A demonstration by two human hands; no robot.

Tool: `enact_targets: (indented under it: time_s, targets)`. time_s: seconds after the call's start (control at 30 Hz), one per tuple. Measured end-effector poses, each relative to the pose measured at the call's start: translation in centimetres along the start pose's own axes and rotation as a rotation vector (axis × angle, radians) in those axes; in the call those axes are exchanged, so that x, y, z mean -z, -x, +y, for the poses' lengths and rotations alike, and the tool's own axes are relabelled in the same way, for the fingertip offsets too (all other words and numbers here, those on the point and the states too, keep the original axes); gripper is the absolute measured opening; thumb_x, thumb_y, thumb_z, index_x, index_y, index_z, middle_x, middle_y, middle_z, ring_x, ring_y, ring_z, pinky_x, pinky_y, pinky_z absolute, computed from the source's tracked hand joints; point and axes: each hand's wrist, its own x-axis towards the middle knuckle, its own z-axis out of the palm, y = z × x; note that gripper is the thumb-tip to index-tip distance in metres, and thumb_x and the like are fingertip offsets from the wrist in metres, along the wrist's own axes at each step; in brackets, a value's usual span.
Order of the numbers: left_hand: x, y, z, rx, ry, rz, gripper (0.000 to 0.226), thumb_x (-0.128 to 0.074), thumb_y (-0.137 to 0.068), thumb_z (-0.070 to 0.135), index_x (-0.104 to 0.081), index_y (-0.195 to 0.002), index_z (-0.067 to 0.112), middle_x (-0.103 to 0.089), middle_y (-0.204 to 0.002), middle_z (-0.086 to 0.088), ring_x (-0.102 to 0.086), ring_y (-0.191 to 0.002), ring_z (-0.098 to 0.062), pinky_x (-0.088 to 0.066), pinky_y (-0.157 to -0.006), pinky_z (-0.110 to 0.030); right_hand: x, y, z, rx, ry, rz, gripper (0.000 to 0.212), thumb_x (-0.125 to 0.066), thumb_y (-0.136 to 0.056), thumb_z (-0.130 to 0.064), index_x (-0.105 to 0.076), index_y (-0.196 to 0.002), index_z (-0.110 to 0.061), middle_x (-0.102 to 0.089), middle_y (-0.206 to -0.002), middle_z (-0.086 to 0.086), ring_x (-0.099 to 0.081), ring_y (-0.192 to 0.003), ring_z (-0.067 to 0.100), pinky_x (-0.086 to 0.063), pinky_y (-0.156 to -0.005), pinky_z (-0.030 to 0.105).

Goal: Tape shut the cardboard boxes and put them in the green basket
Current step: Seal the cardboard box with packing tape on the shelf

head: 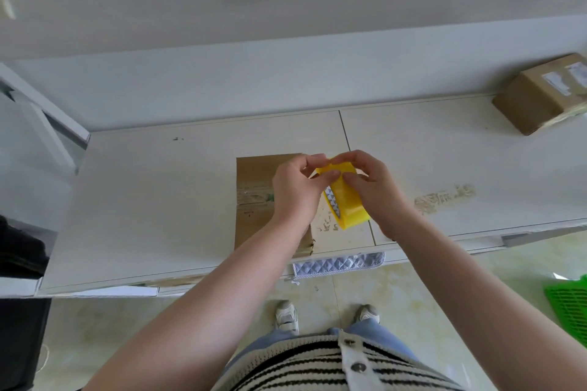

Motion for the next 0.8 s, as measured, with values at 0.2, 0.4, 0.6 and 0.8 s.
enact_targets:
  time_s: [0.2, 0.4, 0.6, 0.8]
  targets:
    - [0.7, 0.2, 0.7, 0.02, 0.043, 0.039, 0.013, -0.078, -0.078, 0.003, -0.072, -0.074, 0.014, -0.073, -0.092, 0.011, -0.068, -0.083, 0.004, -0.047, -0.076, -0.013, 0.1, 0.5, 0.3, 0.107, 0.129, -0.029, 0.038, -0.051, -0.093, -0.002, -0.059, -0.117, -0.03, -0.055, -0.066, -0.036, -0.047, -0.054, -0.003, -0.034, -0.05, 0.008]
    - [0.6, 1.6, 1.6, -0.35, -0.31, 0.053, 0.018, -0.076, -0.081, 0.011, -0.065, -0.071, 0.019, -0.063, -0.1, 0.014, -0.056, -0.097, 0.008, -0.037, -0.083, -0.007, 0.6, 0.2, 0.5, 0.164, 0.067, 0.007, 0.052, -0.064, -0.093, -0.015, -0.039, -0.125, -0.048, -0.053, -0.125, 0.004, -0.062, -0.074, 0.004, -0.051, -0.079, 0.037]
    - [0.6, 0.8, 2.6, -0.261, -0.241, -0.023, 0.007, -0.068, -0.089, 0.012, -0.064, -0.084, 0.012, -0.064, -0.078, 0.01, -0.057, -0.072, 0.003, -0.043, -0.068, -0.009, 0.4, 0.1, 1.0, 0.06, -0.193, 0.041, 0.015, -0.062, -0.093, -0.016, -0.063, -0.083, -0.027, -0.059, -0.081, 0.012, -0.044, -0.069, 0.022, -0.035, -0.063, 0.036]
    - [0.0, 1.0, 2.7, -0.311, -0.235, 0.001, 0.032, -0.072, -0.086, 0.01, -0.055, -0.109, 0.022, -0.062, -0.102, 0.002, -0.065, -0.075, -0.01, -0.053, -0.071, -0.021, 0.2, -0.1, -0.1, -0.209, -0.49, 0.056, 0.029, -0.055, -0.099, -0.025, -0.063, -0.072, -0.02, -0.057, -0.084, 0.016, -0.051, -0.075, 0.027, -0.042, -0.07, 0.044]
